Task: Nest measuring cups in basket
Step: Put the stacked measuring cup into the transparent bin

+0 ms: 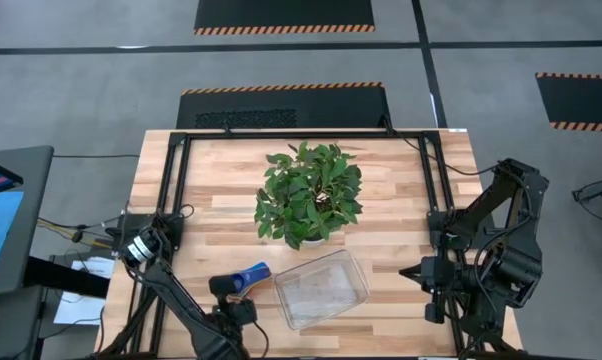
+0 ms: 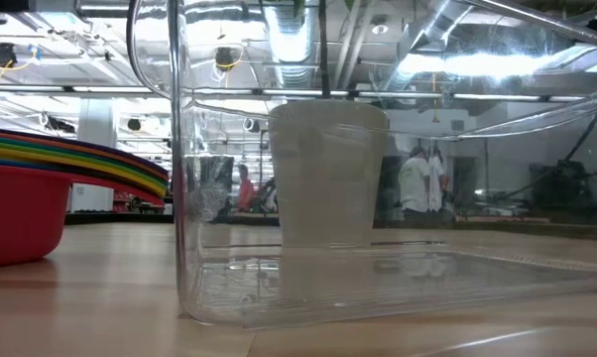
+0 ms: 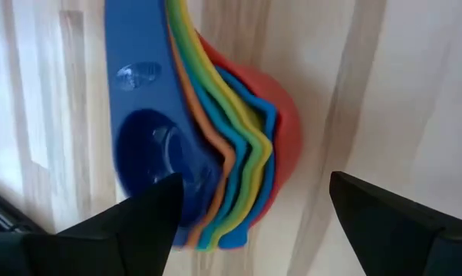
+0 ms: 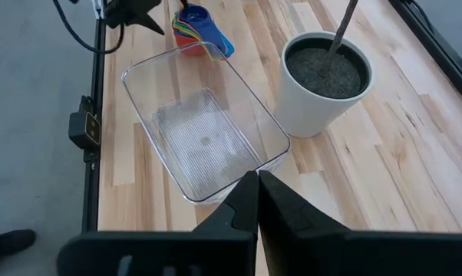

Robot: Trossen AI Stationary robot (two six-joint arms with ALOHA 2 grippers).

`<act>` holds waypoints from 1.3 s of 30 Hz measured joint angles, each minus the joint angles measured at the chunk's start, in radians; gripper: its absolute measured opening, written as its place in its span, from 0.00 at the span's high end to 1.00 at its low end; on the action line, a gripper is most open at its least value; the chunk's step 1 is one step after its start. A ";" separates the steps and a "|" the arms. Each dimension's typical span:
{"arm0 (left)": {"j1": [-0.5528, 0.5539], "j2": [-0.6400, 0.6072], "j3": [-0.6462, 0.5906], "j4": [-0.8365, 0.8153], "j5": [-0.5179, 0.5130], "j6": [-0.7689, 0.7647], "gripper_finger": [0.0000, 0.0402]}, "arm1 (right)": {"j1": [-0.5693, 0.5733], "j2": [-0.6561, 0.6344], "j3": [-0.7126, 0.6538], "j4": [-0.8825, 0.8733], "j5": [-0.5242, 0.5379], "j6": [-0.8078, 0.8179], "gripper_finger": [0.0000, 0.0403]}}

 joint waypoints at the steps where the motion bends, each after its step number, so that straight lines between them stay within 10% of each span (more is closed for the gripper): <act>1: 0.000 0.000 -0.012 0.008 0.000 0.000 0.21 | 0.000 0.000 0.000 0.000 0.000 0.000 0.93; 18: 0.042 -0.005 -0.116 0.117 -0.092 -0.010 0.24 | 0.000 0.000 0.000 0.002 -0.001 0.000 0.93; 31: 0.042 -0.008 -0.112 0.150 -0.090 -0.008 0.74 | 0.000 0.000 0.000 0.000 -0.001 0.000 0.93; 39: 0.042 -0.008 -0.112 0.151 -0.082 -0.010 0.75 | 0.000 0.000 0.000 0.001 -0.001 0.000 0.93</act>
